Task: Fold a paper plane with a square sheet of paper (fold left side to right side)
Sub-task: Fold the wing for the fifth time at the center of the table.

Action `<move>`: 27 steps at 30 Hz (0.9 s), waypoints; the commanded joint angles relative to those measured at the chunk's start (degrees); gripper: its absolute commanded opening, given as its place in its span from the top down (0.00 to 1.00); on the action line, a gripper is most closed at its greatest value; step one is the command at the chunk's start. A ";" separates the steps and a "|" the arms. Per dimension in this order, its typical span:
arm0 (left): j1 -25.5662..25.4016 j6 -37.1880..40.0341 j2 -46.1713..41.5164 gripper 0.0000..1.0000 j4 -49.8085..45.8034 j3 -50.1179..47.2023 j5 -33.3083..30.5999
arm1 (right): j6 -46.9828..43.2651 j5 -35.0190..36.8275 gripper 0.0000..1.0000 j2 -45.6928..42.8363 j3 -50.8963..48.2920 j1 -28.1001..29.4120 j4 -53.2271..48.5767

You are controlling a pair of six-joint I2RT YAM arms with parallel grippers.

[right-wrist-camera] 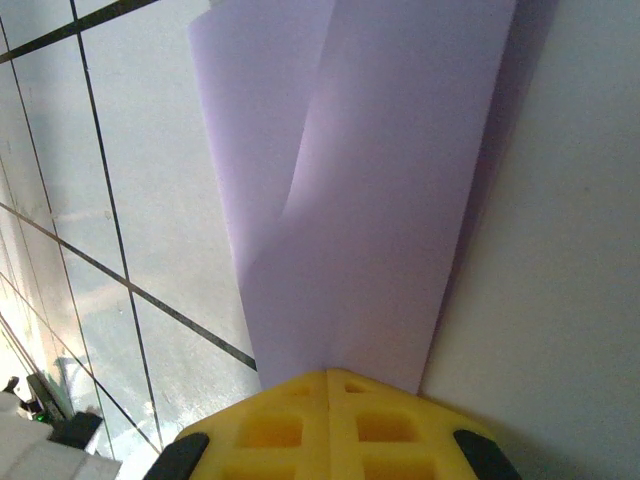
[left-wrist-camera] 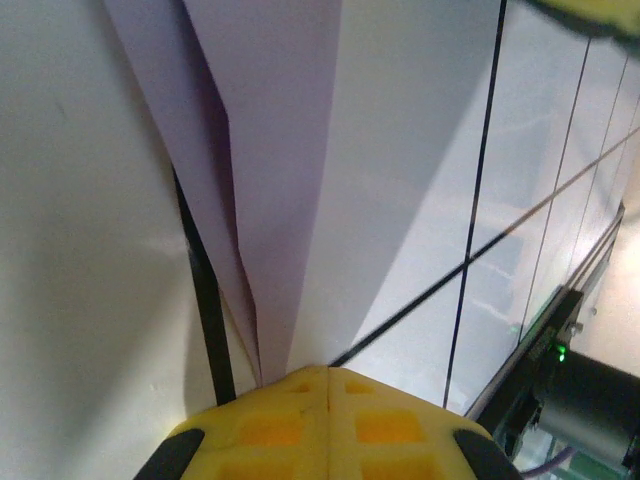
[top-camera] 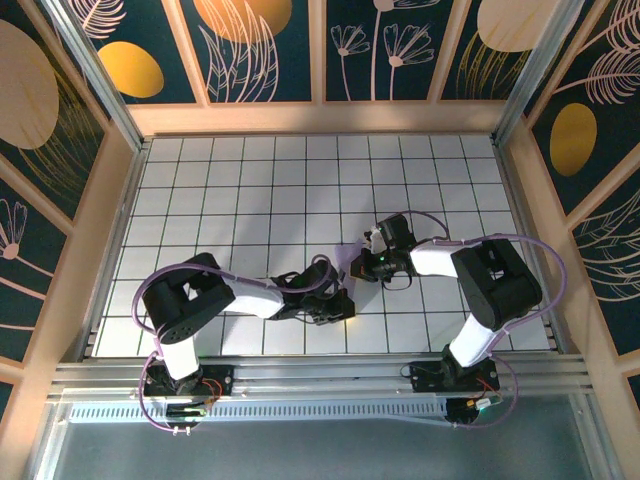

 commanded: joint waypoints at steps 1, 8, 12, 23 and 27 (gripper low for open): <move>-1.57 -2.23 -1.43 0.94 -3.87 -1.97 2.78 | -1.57 12.36 1.00 4.70 -2.19 0.12 -6.86; 1.38 0.73 -8.95 0.94 -6.34 -0.23 1.77 | -1.65 12.23 1.00 4.42 -1.94 0.09 -7.33; 4.40 3.30 -10.18 0.94 -8.69 1.04 1.95 | -1.49 12.10 1.00 4.44 -2.02 0.09 -7.16; 5.56 7.97 1.70 0.95 -8.59 9.21 5.66 | -1.22 11.92 1.00 4.57 -2.01 0.27 -7.10; 5.57 8.37 3.66 0.95 -8.69 10.69 6.00 | -1.22 11.88 1.00 4.60 -2.09 0.27 -7.19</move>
